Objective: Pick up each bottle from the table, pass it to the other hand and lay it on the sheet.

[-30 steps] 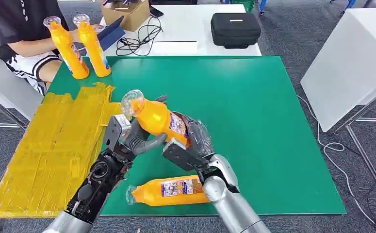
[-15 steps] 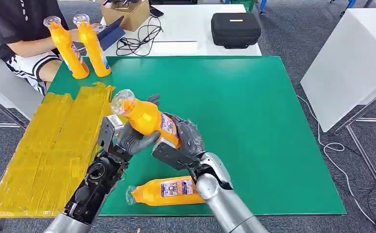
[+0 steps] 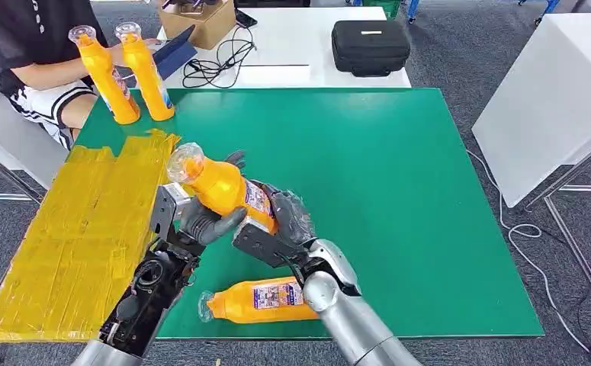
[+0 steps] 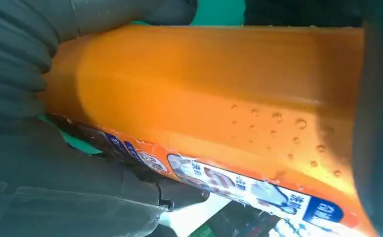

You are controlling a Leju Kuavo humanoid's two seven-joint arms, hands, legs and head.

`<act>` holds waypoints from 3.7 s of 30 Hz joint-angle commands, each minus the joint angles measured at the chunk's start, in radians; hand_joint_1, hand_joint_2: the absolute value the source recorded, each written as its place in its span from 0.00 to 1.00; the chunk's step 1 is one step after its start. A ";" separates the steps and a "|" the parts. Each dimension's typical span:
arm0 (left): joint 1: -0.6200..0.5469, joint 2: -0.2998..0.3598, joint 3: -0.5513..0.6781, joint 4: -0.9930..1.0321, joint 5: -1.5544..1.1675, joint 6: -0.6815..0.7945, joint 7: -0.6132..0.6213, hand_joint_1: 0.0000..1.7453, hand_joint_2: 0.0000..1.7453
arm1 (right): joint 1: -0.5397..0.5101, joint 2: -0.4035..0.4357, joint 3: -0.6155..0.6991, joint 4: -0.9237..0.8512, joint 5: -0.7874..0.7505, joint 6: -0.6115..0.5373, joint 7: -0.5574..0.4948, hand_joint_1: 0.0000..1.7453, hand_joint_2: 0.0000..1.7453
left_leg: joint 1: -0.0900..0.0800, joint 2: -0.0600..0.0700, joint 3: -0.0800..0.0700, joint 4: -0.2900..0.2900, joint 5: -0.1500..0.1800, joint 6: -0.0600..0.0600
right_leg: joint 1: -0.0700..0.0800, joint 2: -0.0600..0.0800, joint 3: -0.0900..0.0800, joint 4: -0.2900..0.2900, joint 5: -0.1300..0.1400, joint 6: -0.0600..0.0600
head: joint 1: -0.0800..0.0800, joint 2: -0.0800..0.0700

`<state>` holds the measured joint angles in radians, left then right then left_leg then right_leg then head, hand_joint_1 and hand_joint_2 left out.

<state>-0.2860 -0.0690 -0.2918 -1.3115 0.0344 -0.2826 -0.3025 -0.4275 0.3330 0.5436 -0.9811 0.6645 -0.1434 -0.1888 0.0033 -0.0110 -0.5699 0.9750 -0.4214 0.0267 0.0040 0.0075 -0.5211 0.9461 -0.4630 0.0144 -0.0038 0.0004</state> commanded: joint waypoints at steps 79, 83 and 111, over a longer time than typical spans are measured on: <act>-0.488 0.204 -0.354 0.323 -1.497 0.305 0.163 1.00 1.00 | 0.485 -0.356 -0.229 -0.901 0.314 -0.162 0.080 0.00 1.00 | 0.000 -0.002 0.001 0.001 0.000 -0.001 | 0.000 -0.003 0.001 0.000 -0.001 0.000 | 0.000 0.000; -0.537 0.206 -0.359 0.418 -1.450 0.235 0.103 1.00 1.00 | 0.511 -0.358 -0.249 -0.897 0.300 -0.167 0.074 0.00 1.00 | 0.000 -0.004 0.003 0.000 -0.001 -0.001 | -0.001 -0.003 0.004 -0.001 -0.001 0.001 | 0.000 0.000; -0.541 0.213 -0.155 0.819 -1.373 0.191 0.173 1.00 1.00 | 0.549 -0.288 -0.261 -0.864 0.333 -0.130 0.072 0.00 1.00 | 0.001 0.002 0.004 0.000 -0.002 -0.001 | 0.001 0.001 0.004 -0.001 -0.001 0.001 | 0.000 0.000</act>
<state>-0.7907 0.1801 -0.5279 -0.6290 -1.3779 -0.0934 -0.1022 0.1196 0.0298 0.3132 -1.8738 0.9880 -0.2762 -0.1148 0.0037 -0.0098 -0.5697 0.9750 -0.4215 0.0266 0.0040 0.0096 -0.5215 0.9461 -0.4630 0.0145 -0.0038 0.0004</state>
